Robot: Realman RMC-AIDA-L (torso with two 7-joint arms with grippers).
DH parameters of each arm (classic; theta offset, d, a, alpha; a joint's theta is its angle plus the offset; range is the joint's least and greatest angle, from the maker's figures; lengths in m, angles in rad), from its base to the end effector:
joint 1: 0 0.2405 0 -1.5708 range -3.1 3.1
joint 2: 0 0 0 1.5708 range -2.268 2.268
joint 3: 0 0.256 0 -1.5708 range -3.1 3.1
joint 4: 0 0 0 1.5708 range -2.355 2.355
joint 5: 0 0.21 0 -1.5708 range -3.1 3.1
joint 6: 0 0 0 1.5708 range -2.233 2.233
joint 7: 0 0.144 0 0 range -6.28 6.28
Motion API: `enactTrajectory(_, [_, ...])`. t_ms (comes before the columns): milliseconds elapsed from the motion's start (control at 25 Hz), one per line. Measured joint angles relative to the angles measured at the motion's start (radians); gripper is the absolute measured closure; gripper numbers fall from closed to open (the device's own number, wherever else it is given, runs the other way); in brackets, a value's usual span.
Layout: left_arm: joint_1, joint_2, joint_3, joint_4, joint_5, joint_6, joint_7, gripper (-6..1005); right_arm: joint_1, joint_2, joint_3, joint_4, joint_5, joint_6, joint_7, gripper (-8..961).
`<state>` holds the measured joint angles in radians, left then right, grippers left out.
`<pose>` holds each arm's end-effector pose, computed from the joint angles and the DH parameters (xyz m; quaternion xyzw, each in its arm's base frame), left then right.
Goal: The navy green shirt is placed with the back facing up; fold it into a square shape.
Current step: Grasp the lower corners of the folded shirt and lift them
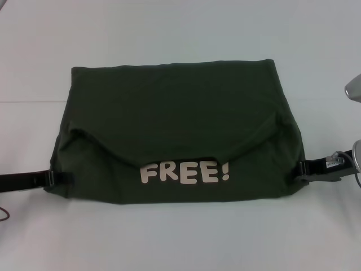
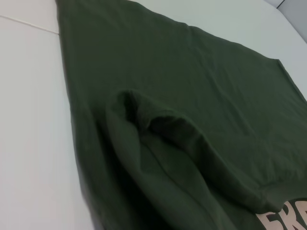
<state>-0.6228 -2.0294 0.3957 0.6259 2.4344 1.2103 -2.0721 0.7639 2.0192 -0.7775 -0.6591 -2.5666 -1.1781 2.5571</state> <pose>-0.3323 0.3712 0.0345 -0.7716 -0.5640 -0.1468 0.2547 0.2765 0.4082 0.0109 -0.7668 0.6008 0.0157 0.2256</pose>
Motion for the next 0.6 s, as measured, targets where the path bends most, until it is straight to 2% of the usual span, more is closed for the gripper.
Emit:
enactTrajectory(360, [-0.003, 0.004, 0.002, 0.009, 0.008, 0.036, 0.0, 953, -0.007, -0.011, 0.001, 0.002, 0.051, -0.022, -0.03, 922])
enactTrajectory(600, [0.003, 0.014, 0.001, 0.059, 0.041, 0.121, -0.035, 953, -0.03, -0.035, 0.003, -0.002, 0.073, -0.106, -0.07, 923])
